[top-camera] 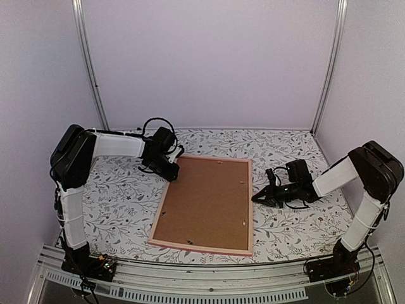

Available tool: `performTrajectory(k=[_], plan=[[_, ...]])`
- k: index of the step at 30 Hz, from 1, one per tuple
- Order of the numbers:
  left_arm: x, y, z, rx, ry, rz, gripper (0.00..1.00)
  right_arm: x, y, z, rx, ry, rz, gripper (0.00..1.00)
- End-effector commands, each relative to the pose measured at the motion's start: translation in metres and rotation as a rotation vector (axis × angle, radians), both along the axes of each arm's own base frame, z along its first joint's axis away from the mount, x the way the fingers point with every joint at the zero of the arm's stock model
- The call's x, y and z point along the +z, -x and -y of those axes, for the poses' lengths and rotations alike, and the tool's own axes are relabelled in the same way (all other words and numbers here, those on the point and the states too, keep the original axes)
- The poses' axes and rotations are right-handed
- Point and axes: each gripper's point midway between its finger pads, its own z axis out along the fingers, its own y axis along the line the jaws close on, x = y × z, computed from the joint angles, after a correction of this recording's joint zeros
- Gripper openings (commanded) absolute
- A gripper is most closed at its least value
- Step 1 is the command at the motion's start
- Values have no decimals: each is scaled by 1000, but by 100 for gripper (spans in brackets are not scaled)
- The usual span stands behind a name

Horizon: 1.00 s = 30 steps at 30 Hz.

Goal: Put the photo into the frame
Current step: Press the fastener onto the backboard.

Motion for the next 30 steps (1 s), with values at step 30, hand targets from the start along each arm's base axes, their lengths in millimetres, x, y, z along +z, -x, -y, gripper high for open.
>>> performTrajectory(k=[30], plan=[[-46,27,-27,168,38,-159,17,-45,31,16,-9,101,-148,0]])
